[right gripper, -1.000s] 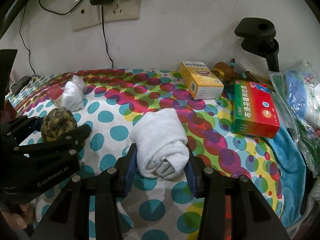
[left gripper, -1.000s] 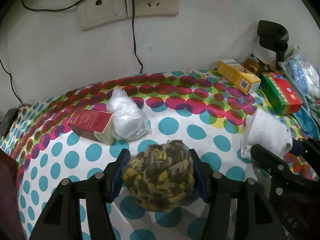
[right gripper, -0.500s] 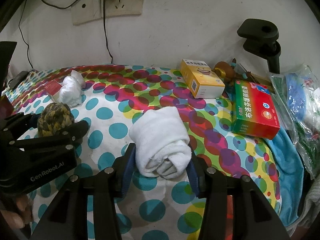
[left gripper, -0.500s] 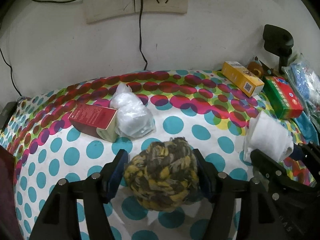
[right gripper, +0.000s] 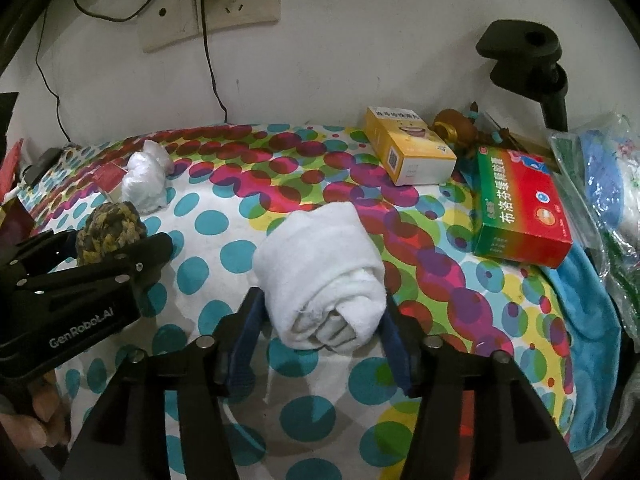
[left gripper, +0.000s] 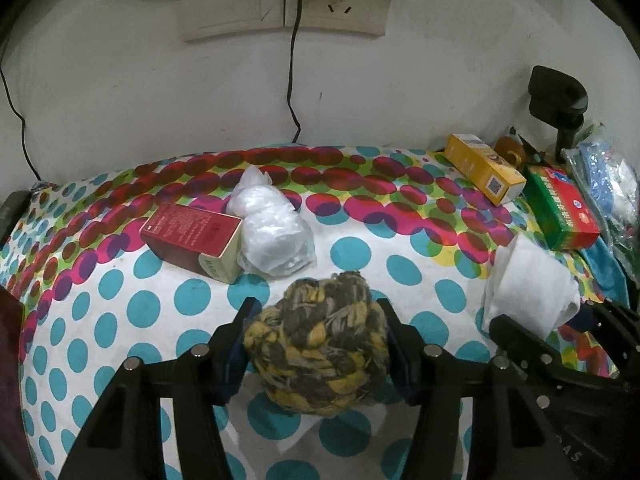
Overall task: Organize objects
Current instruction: 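Grasp the braided rope ball with the left gripper, then carry the rope ball over the gold tray with the left gripper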
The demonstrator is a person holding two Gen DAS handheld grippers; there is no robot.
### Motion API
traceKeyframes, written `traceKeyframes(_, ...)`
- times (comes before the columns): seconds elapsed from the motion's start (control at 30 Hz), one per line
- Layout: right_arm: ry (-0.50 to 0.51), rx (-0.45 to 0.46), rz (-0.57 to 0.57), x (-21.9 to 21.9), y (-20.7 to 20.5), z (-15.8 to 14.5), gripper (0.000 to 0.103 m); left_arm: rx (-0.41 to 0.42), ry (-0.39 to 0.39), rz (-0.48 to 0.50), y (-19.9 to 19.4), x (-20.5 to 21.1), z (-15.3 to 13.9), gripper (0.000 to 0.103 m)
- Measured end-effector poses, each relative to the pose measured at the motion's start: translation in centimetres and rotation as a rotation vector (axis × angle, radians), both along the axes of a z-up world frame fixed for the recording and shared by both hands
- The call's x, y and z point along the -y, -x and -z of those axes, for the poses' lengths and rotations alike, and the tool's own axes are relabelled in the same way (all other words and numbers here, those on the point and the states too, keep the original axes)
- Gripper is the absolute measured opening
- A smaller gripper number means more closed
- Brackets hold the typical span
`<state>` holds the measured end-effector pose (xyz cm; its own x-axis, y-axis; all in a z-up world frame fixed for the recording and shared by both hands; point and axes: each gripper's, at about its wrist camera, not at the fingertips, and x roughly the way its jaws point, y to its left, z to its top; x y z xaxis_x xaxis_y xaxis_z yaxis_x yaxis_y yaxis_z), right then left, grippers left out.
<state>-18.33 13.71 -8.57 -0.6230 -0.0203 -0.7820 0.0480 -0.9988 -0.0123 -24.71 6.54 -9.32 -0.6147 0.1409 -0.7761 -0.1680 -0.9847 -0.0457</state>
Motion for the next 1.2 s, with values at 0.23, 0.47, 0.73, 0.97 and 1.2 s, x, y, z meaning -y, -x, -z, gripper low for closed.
traceKeyframes(0.23, -0.049, -0.091, -0.013, 1.0, -1.4, -1.2, 0.036, -0.079, 0.013, 0.003, -1.1, -0.2, -1.1, 0.059)
traceKeyframes(0.47, -0.114, -0.118, -0.026, 2.4, -1.6, -1.6, 0.036, -0.095, 0.047, -0.059, -1.1, 0.2, -1.3, 0.059)
traceKeyframes(0.73, -0.091, -0.061, -0.015, 2.2, -0.8, -0.8, 0.036, -0.067, 0.054, -0.077, -3.5, 1.2, -1.3, 0.059)
traceKeyframes(0.97, -0.100, -0.026, 0.002, 2.2, -0.5, -0.3, 0.036, -0.102, 0.057, -0.062, -7.2, 2.4, -3.7, 0.059)
traceKeyframes(1.2, -0.160, -0.030, 0.001, 3.2, -0.7, -0.1, 0.037, -0.105, 0.056, -0.073, -10.6, 4.5, -5.9, 0.059)
